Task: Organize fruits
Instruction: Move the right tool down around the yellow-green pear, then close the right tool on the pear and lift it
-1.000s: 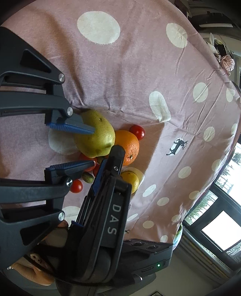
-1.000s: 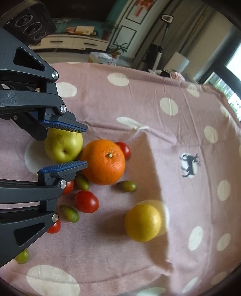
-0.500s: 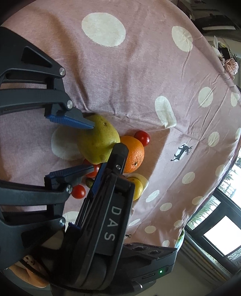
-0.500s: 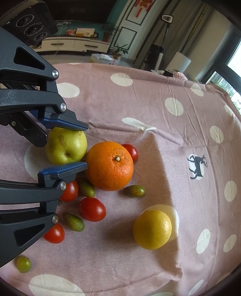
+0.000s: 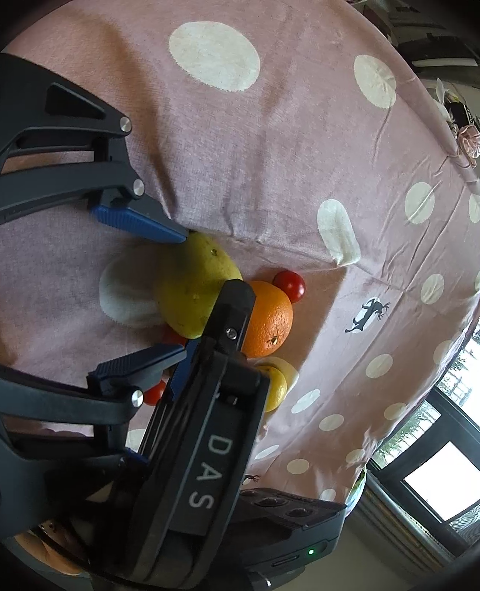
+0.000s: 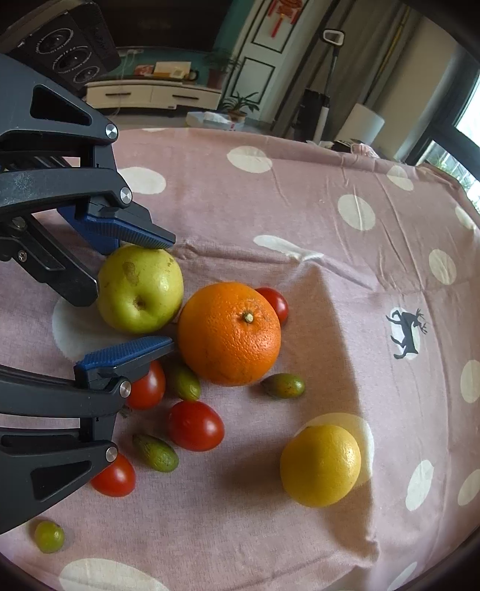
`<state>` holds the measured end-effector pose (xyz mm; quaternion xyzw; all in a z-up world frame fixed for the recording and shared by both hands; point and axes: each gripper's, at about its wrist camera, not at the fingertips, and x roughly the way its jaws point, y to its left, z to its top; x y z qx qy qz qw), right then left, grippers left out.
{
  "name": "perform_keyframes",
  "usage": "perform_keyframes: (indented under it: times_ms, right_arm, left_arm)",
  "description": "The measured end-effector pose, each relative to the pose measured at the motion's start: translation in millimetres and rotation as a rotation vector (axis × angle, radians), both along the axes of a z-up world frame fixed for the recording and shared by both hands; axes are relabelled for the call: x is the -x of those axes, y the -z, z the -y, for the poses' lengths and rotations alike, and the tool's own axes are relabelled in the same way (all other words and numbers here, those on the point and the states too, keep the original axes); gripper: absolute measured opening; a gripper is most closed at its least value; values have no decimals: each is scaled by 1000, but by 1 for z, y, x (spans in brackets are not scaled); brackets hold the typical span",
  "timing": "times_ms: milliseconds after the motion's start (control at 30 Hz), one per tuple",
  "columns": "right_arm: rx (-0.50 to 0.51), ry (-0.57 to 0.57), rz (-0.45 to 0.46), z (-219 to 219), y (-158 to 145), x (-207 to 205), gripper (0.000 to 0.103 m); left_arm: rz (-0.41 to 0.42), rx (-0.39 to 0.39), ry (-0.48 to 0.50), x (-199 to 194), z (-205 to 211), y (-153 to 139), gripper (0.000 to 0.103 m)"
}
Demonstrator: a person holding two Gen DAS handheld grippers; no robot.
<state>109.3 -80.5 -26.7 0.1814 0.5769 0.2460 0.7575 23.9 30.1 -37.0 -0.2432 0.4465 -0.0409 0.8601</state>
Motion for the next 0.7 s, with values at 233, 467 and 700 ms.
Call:
perform_keyframes:
  times_ms: [233,467,700]
  right_arm:
    - [17,-30,-8,-7,3,1,56]
    - [10,-33,4,-7,3,1,56]
    - [18,-29,24,-8,2,4,56]
  left_arm:
    - [6,6,-2,-1,-2,0,56]
    - [13,-7,-1,2,1,0,54]
    - [54,-32,3,6,4,-7,44]
